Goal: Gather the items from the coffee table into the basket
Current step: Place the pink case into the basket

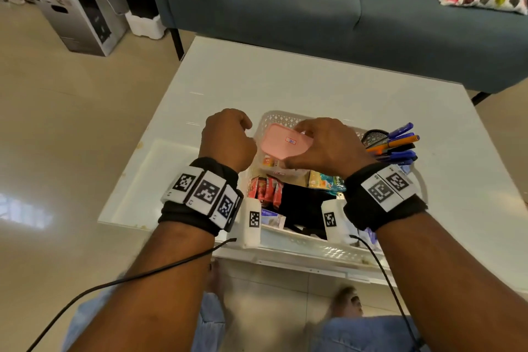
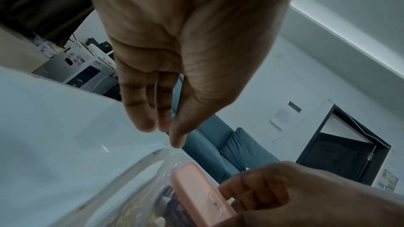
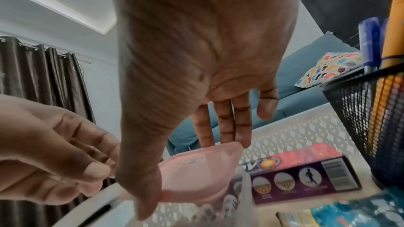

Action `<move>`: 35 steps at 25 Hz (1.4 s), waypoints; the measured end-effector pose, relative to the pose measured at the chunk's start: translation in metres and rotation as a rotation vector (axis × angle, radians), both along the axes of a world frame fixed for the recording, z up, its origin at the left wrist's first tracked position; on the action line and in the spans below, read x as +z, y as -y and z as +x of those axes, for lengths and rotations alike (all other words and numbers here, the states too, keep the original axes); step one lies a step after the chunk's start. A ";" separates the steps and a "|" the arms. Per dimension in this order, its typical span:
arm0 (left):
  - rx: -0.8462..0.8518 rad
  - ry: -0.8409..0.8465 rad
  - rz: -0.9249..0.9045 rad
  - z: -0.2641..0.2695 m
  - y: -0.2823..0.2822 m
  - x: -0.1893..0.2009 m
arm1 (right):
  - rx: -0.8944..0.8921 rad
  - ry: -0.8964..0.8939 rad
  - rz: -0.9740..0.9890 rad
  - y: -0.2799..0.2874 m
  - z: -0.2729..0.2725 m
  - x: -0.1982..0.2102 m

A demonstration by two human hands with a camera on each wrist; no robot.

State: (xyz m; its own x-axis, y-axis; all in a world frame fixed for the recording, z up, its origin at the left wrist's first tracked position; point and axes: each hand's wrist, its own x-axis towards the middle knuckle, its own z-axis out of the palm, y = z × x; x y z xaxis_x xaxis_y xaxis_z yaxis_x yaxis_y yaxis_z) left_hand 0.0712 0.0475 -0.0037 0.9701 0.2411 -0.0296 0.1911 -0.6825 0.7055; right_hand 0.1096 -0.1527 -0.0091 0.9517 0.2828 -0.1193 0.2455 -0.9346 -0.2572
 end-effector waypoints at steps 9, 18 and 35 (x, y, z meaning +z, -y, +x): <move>-0.168 -0.077 0.103 -0.005 0.003 0.003 | 0.085 -0.087 -0.090 -0.012 0.009 -0.013; -0.479 -0.160 0.381 0.003 0.027 0.004 | 0.113 -0.115 -0.079 -0.007 0.005 -0.012; -0.701 -0.317 0.836 0.040 0.074 0.013 | 0.100 -0.158 0.091 0.000 0.005 -0.020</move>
State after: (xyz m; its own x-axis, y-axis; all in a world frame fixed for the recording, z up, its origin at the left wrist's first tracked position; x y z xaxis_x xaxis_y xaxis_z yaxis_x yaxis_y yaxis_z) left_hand 0.1109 -0.0268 0.0093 0.8765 -0.2924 -0.3823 -0.3293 -0.9436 -0.0332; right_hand 0.1146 -0.1525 -0.0295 0.8899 0.3916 -0.2341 0.2861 -0.8786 -0.3824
